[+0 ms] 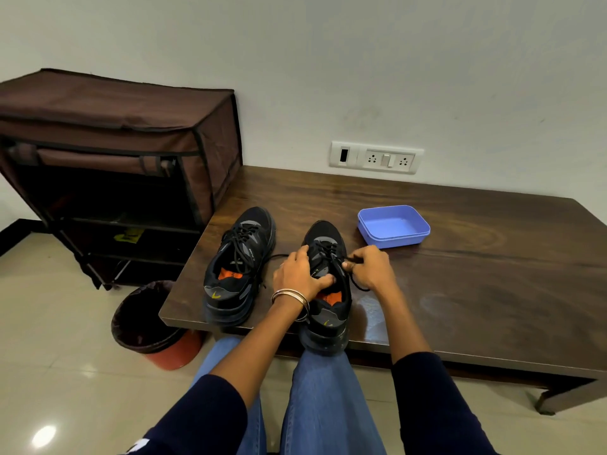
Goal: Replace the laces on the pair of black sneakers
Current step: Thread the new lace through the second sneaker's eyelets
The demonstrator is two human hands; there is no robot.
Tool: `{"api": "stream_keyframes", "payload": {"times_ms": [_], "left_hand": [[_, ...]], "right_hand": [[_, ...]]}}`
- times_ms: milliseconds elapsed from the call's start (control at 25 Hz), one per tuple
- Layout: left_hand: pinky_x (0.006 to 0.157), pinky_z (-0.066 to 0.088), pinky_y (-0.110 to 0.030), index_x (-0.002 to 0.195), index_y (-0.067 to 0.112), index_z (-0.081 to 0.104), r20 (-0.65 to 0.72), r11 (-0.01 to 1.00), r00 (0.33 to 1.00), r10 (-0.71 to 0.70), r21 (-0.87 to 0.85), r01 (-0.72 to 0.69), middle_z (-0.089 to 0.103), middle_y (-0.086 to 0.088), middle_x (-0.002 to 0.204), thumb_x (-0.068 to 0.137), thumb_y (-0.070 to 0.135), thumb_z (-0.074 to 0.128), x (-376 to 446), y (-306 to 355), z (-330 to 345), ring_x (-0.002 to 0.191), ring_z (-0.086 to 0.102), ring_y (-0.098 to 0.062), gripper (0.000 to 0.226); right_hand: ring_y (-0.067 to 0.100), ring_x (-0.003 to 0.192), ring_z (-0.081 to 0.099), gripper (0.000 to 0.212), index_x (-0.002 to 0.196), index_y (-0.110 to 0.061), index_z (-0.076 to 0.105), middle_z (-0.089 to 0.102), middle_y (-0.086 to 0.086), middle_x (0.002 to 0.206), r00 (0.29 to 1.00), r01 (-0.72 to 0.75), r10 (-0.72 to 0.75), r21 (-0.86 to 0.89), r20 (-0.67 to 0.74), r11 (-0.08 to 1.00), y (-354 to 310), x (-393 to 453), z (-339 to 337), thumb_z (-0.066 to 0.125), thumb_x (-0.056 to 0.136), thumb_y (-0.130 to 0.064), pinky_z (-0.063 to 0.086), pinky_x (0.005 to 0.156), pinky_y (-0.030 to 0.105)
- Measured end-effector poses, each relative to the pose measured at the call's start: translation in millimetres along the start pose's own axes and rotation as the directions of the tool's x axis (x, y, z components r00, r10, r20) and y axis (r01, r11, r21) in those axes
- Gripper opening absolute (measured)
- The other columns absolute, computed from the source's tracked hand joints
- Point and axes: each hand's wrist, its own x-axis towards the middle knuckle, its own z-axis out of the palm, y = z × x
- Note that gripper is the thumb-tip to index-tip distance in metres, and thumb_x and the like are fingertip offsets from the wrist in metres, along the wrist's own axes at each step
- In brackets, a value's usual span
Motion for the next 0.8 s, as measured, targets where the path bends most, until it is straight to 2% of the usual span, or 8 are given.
{"api": "stream_keyframes", "payload": {"times_ms": [120, 200, 320, 400, 480, 560, 680, 800], "left_hand": [[0.096, 0.045, -0.041, 0.141, 0.017, 0.038, -0.015, 0.999, 1.0, 0.02, 0.028, -0.02, 0.054, -0.005, 0.133, 0.072, 0.055, 0.069, 0, 0, 0, 0.12, 0.052, -0.025, 0.084], [0.092, 0.046, -0.039, 0.133, 0.019, 0.043, -0.039, 0.998, 0.998, 0.043, 0.057, -0.04, 0.057, -0.003, 0.129, 0.074, 0.055, 0.068, -3, 3, 1, 0.116, 0.055, -0.024, 0.074], [0.092, 0.04, -0.038, 0.121, 0.026, 0.051, -0.115, 0.978, 0.988, 0.098, 0.196, -0.074, 0.055, 0.003, 0.123, 0.077, 0.056, 0.064, -9, 7, -3, 0.117, 0.049, -0.022, 0.055], [0.09, 0.035, -0.038, 0.116, 0.03, 0.057, -0.137, 0.943, 0.978, 0.156, 0.315, -0.106, 0.051, 0.004, 0.12, 0.081, 0.056, 0.059, -13, 8, -5, 0.116, 0.043, -0.021, 0.044], [0.089, 0.032, -0.036, 0.116, 0.03, 0.061, -0.136, 0.924, 0.974, 0.183, 0.363, -0.123, 0.05, 0.002, 0.118, 0.085, 0.053, 0.055, -14, 12, -5, 0.115, 0.041, -0.022, 0.039], [0.088, 0.032, -0.036, 0.118, 0.027, 0.063, -0.134, 0.916, 0.971, 0.2, 0.376, -0.137, 0.052, 0.0, 0.117, 0.089, 0.048, 0.052, -14, 14, -5, 0.113, 0.043, -0.022, 0.037], [0.084, 0.039, -0.035, 0.119, 0.023, 0.065, -0.109, 0.957, 0.981, 0.161, 0.26, -0.128, 0.054, -0.004, 0.113, 0.091, 0.042, 0.052, -13, 15, -7, 0.104, 0.055, -0.025, 0.036], [0.075, 0.045, -0.035, 0.111, 0.022, 0.07, -0.104, 1.0, 0.994, 0.025, 0.015, -0.024, 0.055, -0.009, 0.109, 0.089, 0.036, 0.056, -11, 19, -15, 0.098, 0.058, -0.032, 0.03]], "right_hand": [[0.028, 0.094, 0.06, 0.012, 0.093, -0.022, 0.074, 0.069, 0.004, 0.09, 0.985, -0.043, 0.04, -0.013, -0.167, 0.999, -8, -4, -11, 0.065, 0.089, -0.03, 0.044, 0.073, 0.033], [0.029, 0.098, 0.06, 0.017, 0.101, -0.022, 0.074, 0.07, 0.005, 0.096, 0.978, -0.061, 0.061, 0.006, -0.198, 0.998, -10, -6, -13, 0.065, 0.09, -0.032, 0.043, 0.073, 0.032], [0.032, 0.111, 0.055, 0.028, 0.109, -0.012, 0.071, 0.067, 0.013, 0.108, 0.985, -0.071, 0.076, 0.039, -0.154, 0.997, -4, -4, -15, 0.062, 0.093, -0.033, 0.044, 0.087, 0.037], [0.037, 0.127, 0.036, 0.031, 0.112, -0.004, 0.066, 0.051, 0.024, 0.13, 0.982, -0.09, 0.081, -0.045, -0.169, 0.995, -7, -2, -24, 0.053, 0.098, -0.029, 0.03, 0.097, 0.036], [0.039, 0.13, 0.023, 0.027, 0.1, 0.002, 0.063, 0.034, 0.03, 0.138, 0.978, -0.103, 0.085, -0.089, -0.189, 0.991, -16, -2, -37, 0.044, 0.1, -0.016, 0.024, 0.089, 0.035], [0.041, 0.127, 0.025, 0.026, 0.078, -0.002, 0.054, 0.036, 0.034, 0.133, 0.984, -0.079, 0.053, -0.148, -0.168, 0.986, -28, -3, -46, 0.039, 0.099, -0.009, 0.025, 0.091, 0.037], [0.043, 0.118, 0.042, 0.027, 0.075, -0.004, 0.052, 0.053, 0.032, 0.12, 0.996, 0.069, -0.077, -0.163, -0.041, 0.984, -40, -2, -39, 0.041, 0.099, -0.01, 0.035, 0.088, 0.037], [0.031, 0.115, 0.057, 0.022, 0.111, 0.0, 0.069, 0.065, 0.019, 0.118, 0.979, 0.202, -0.203, -0.035, -0.023, 0.979, -42, -9, -17, 0.058, 0.094, -0.008, 0.041, 0.093, 0.027]]}}
